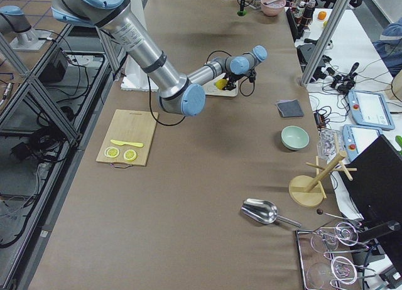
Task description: Place all lemons on tray
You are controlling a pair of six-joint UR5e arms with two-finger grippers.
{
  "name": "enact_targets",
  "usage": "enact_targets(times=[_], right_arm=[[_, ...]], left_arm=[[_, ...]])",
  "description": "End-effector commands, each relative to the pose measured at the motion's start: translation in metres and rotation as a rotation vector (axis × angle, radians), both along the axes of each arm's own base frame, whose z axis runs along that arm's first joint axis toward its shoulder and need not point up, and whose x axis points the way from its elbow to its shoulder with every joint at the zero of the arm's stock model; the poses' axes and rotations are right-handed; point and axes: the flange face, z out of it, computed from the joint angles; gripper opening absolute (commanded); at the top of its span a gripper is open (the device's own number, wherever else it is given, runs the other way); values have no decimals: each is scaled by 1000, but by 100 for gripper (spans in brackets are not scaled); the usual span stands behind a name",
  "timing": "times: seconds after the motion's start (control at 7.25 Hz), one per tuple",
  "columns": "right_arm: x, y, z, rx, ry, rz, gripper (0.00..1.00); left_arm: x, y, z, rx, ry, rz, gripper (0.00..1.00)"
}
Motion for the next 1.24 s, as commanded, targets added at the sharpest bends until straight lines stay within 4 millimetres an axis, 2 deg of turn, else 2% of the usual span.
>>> enact_targets(times=[0.0,0.14,0.41,0.55,0.69,0.83,0.97,1.1], right_arm=[[-1,0,-2,2,-1,-1,100],[13,-13,-2,1,-6,22,100],[68,-54,6,3,-41,97,100],[112,-77,19,2,-48,148,100],[151,-86,57,37,-85,152,100],[194,-88,83,50,-138,169,100],[213,-56,109,19,-174,156,100],[241,-27,134,30,-185,166,100]], left_arm=[[11,-23,-66,-7,11,8,0],[16,-26,-81,-27,48,23,0],[49,-37,-122,-31,99,54,0],[65,-37,-126,-66,102,44,0],[71,-40,-140,-47,117,44,0],[96,-31,-161,10,215,103,0],[119,-22,-174,0,277,113,0],[162,-12,-215,10,332,117,0]])
